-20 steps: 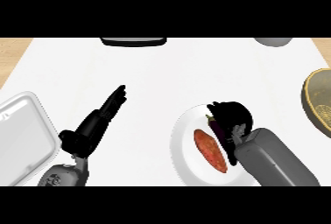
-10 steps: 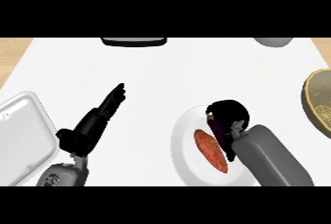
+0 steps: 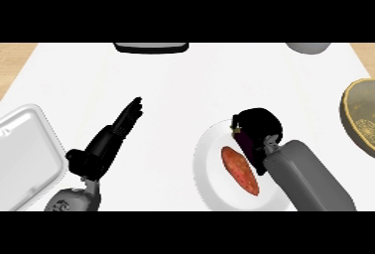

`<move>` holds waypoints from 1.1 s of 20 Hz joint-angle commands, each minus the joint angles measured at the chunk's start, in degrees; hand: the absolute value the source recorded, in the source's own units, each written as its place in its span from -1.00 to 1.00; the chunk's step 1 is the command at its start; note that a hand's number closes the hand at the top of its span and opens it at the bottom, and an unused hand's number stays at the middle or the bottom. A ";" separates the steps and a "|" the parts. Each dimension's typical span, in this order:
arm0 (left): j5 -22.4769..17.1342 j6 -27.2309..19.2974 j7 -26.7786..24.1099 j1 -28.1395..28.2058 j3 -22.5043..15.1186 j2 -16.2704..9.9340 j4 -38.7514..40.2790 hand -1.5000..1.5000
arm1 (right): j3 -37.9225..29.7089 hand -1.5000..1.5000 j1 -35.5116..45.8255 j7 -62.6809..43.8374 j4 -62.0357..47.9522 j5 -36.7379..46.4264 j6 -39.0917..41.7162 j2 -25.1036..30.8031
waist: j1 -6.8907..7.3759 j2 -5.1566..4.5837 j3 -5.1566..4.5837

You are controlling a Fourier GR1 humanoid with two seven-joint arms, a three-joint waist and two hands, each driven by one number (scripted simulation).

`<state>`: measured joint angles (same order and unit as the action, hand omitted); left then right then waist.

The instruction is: Pick the eggplant from the plate and place it in the bowl

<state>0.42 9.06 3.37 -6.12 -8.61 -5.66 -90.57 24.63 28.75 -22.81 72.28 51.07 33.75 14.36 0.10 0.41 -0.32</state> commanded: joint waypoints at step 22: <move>0.18 0.04 -0.72 3.25 3.14 -1.32 -1.97 0.00 | -33.80 1.00 -36.85 40.86 41.12 -28.07 -23.81 27.46 | -3.40 0.21 0.32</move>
<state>-0.11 9.07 4.70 -3.97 -5.68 -6.56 -92.99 0.97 -5.44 14.74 110.37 34.29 9.11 41.14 -3.80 0.78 0.04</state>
